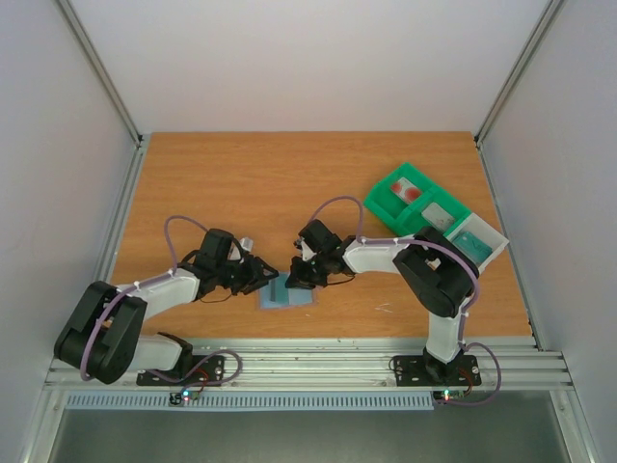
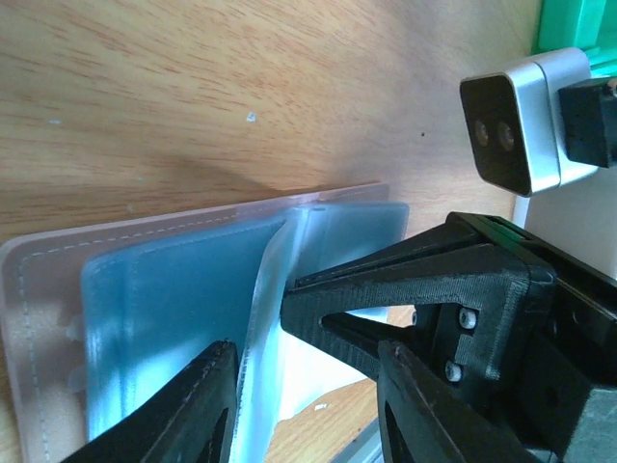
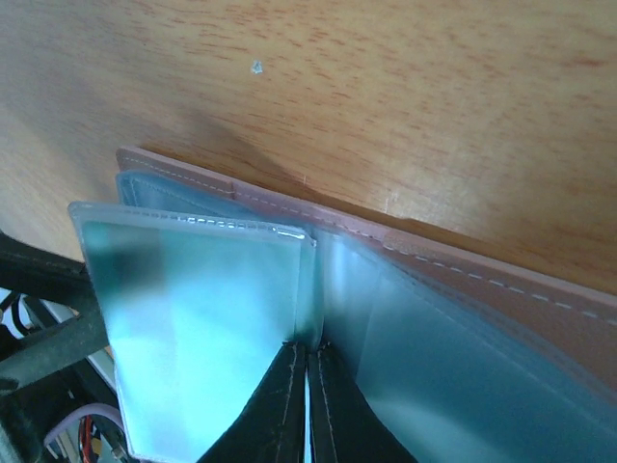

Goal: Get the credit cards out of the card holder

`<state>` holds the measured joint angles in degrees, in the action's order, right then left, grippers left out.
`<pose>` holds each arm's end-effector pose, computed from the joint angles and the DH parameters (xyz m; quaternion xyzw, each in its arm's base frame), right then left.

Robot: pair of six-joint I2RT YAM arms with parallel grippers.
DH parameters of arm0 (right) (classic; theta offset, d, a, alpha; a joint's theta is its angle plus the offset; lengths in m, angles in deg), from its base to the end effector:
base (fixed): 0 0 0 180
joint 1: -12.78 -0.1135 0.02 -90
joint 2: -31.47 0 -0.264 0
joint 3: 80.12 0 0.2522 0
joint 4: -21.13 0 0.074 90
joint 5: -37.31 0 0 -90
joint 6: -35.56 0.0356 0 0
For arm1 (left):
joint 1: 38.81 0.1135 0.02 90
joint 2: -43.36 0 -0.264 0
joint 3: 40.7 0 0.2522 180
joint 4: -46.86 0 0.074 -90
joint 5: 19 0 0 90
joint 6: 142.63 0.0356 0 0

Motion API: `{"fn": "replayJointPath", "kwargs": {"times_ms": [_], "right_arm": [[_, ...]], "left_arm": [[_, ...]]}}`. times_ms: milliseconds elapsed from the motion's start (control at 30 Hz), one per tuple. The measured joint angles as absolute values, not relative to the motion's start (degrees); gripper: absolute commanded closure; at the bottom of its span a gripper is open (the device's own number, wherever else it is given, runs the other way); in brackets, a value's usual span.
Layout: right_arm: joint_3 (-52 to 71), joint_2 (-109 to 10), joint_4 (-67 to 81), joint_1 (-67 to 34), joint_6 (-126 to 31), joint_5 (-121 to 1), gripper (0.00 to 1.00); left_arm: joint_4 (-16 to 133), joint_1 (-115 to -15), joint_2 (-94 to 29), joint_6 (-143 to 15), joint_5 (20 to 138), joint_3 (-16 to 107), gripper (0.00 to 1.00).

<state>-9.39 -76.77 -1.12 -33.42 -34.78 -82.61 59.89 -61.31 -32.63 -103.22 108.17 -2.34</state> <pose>0.2332 0.2689 0.1201 -0.2796 0.8923 0.3462 0.0760 0.1957 -0.1043 0.1365 -0.1125 0.8919 -0.4311 0.0776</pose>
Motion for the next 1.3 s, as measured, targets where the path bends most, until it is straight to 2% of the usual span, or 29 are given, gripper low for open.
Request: {"fn": "replayJointPath", "kwargs": {"times_ms": [533,800,1300], "right_arm": [[-11.57,-75.07,1.52,-33.46,-32.66,-82.76,0.85],[-13.06,-72.55,1.26,-33.46,-32.51,-80.88,0.88],[-16.34,-63.85,-2.26,-32.76,-33.06,-74.78,0.86]], "left_arm": [[55.69,-61.33,-32.45,-107.18,113.04,-2.30,0.59],[52.44,-61.81,-34.27,-109.10,114.14,-2.30,0.59],[50.86,-65.09,-36.56,-110.69,114.03,-0.59,0.59]]}}
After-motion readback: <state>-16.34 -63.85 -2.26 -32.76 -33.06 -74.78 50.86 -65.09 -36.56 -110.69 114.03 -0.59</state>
